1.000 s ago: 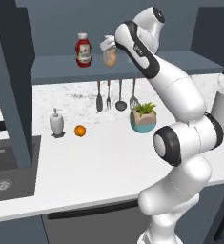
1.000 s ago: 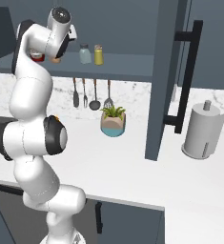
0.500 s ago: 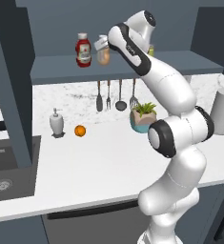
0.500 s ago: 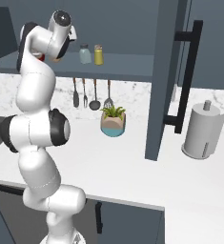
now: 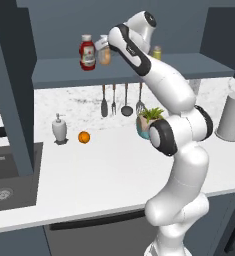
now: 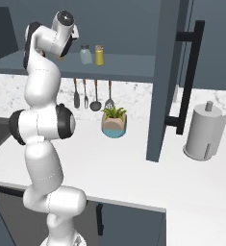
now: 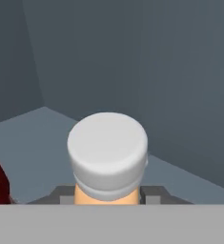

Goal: Put the shaker and condiment bottle from the counter next to their counterparts in the cabinet.

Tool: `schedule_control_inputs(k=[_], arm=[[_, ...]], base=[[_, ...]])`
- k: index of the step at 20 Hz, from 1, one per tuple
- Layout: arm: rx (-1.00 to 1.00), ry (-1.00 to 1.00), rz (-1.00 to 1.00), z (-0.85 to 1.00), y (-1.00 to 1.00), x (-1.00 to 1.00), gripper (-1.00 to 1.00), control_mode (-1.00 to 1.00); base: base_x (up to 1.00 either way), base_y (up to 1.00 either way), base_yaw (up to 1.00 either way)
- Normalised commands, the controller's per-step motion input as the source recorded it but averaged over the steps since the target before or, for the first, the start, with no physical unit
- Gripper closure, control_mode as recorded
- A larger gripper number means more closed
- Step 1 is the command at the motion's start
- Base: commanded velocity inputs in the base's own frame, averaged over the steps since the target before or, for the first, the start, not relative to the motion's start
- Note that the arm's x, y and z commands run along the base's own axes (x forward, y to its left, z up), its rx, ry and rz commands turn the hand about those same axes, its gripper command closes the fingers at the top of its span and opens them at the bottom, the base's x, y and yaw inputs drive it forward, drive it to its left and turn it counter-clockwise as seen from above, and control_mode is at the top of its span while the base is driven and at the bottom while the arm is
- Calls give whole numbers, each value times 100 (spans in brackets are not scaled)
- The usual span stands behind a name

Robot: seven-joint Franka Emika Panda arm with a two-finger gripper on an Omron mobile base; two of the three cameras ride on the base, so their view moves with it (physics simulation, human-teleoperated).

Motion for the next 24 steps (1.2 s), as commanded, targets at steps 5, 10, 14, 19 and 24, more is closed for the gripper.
schedule_control_inputs(k=[5,10,14,19,24], arm=[[0,0,0,0,1,15,-100,-100],[0,0,0,0,0,0,-100,-100],[0,0,0,0,0,-1,-100,-100],[-3,-5,0,0,2,-51,-100,-100],[-4,-7,0,0,0,-84,-100,-100]], base=[[0,0,0],[0,0,0],[0,0,0],[0,0,0],[0,0,0]])
